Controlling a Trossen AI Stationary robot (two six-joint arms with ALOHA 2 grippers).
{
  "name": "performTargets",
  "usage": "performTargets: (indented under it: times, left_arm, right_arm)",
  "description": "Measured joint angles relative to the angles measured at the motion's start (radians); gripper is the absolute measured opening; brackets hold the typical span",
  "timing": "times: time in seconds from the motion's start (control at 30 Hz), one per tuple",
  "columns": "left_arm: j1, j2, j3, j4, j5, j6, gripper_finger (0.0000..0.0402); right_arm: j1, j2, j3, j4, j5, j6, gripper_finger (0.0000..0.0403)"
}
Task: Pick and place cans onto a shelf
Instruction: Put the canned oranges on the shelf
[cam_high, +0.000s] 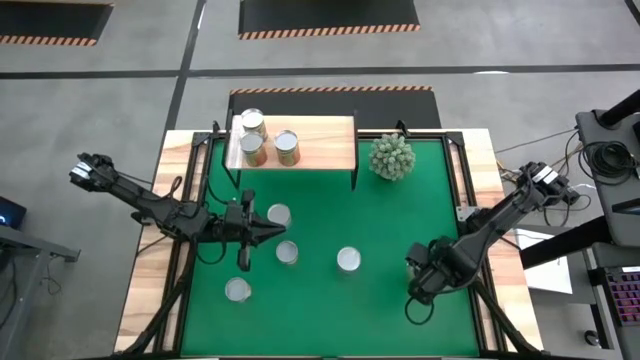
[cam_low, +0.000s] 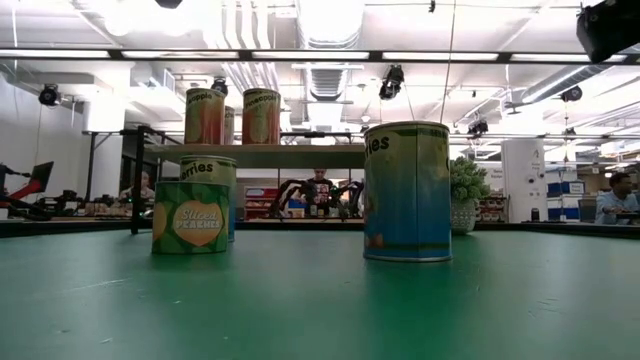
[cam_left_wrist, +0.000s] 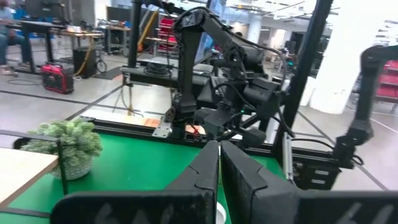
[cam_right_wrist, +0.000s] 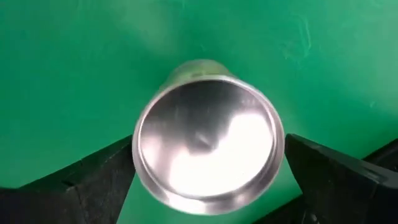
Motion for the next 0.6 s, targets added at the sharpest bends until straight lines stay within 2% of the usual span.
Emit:
performTargets:
  times: [0.17, 0.4, 0.6]
  left_arm:
    - [0.000, 0.001, 0.000, -0.001, -0.030, 0.002, 0.0000]
    - [0.000, 0.001, 0.000, -0.002, -0.030, 0.036, 0.0000]
    - [0.000, 0.001, 0.000, -0.002, -0.031, 0.074, 0.0000]
  right_arm:
    - [0.000, 0.009, -0.003, 0.036, 0.075, 0.020, 0.0372]
    - [0.000, 0.009, -0.003, 0.050, 0.083, 0.059, 0.0299]
    - [-0.002, 0.006, 0.061, 0.042, 0.099, 0.069, 0.0303]
